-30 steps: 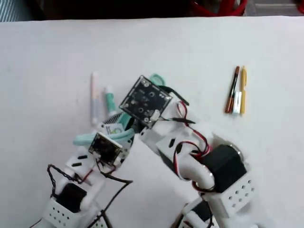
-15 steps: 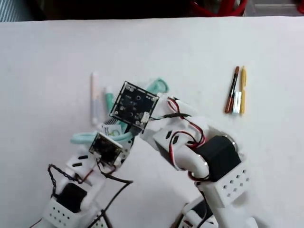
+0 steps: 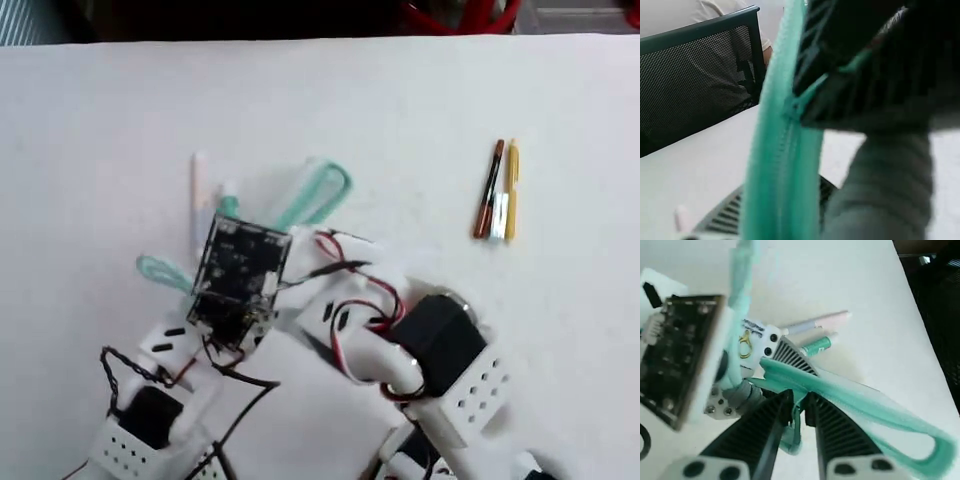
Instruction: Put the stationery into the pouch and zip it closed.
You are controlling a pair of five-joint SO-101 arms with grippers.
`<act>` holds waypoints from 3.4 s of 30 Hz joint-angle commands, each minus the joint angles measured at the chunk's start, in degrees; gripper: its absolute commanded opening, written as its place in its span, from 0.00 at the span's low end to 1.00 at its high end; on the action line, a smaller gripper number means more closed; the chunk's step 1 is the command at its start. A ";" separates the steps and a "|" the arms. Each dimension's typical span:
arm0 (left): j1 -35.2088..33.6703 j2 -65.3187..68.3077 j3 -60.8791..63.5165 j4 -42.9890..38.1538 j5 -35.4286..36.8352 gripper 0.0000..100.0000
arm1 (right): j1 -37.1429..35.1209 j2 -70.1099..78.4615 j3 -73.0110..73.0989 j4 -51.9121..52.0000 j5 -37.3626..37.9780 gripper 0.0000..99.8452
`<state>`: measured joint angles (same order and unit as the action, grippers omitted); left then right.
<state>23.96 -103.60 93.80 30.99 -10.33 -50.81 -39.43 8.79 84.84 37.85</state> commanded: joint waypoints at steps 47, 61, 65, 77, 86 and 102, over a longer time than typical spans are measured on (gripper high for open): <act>-0.31 -0.75 -0.53 -1.14 -0.35 0.02 | -9.89 -0.13 -0.79 -1.63 -2.20 0.02; -0.40 -0.75 -0.44 -1.41 -0.35 0.02 | -9.89 -0.13 -0.79 -1.71 -2.29 0.02; -0.31 -0.75 -0.44 -1.41 -0.35 0.02 | -9.98 -0.13 -0.79 -1.71 -2.29 0.02; -0.13 -0.75 -0.44 -1.49 -0.35 0.02 | -10.07 -0.13 -0.79 -1.63 -2.29 0.02; -0.13 -0.75 -0.44 -1.49 -0.35 0.02 | -10.07 -0.13 -0.79 -1.63 -2.29 0.02; -0.22 -0.75 -0.44 -1.49 -0.35 0.02 | -10.07 -0.13 -0.79 -1.63 -2.29 0.02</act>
<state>23.96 -104.40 93.80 30.99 -10.33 -58.99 -39.43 8.79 83.69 35.21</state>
